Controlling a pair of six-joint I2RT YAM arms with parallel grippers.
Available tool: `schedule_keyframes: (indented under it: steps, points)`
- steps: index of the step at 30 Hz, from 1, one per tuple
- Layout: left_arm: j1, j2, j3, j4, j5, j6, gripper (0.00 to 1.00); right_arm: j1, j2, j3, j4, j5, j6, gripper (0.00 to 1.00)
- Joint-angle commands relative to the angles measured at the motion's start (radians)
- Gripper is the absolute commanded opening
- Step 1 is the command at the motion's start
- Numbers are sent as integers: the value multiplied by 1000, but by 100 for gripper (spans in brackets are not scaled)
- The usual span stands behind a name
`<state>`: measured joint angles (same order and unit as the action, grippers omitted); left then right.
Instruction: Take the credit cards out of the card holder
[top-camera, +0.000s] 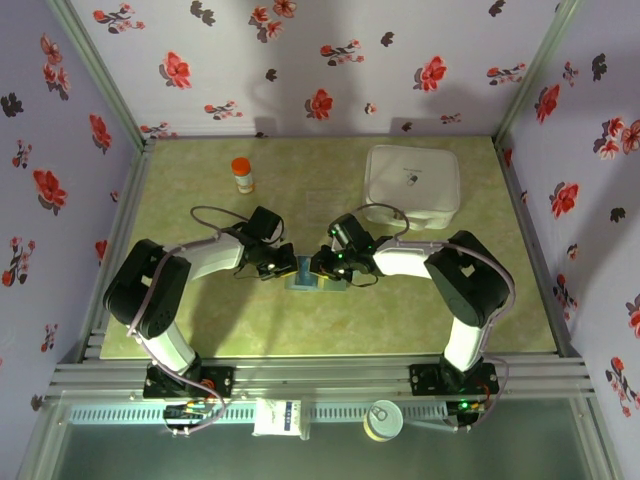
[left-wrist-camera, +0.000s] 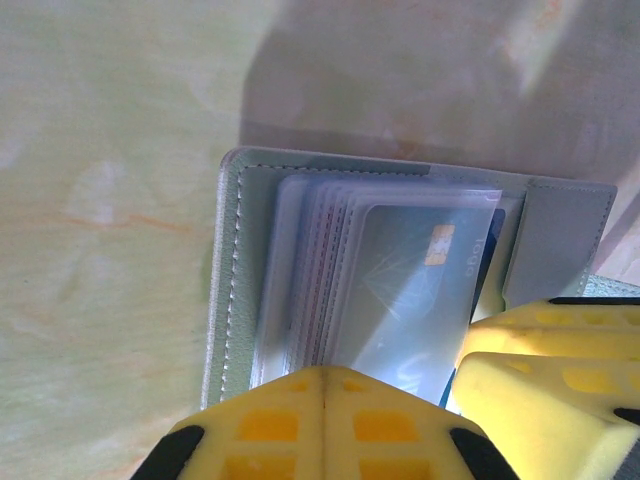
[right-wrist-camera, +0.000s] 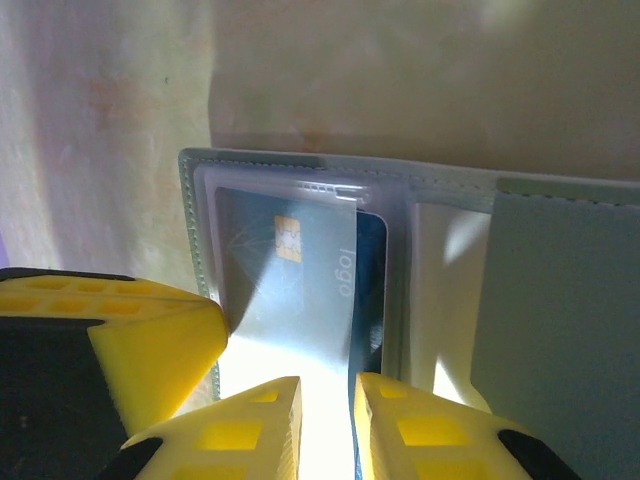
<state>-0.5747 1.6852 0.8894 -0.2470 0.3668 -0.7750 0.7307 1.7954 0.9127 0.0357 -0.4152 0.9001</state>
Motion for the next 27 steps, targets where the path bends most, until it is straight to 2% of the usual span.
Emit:
schedule_keyframes:
  steps: [1,14,27]
  points:
    - [9,16,-14,-29,-8,12,4,-7,6,12,-97,52,-26,23]
    - [10,-24,-2,-43,-14,8,5,-7,-81,0,-97,71,-47,24]
    - [-10,-47,50,-60,16,15,5,-22,-90,-14,-75,44,-31,27]
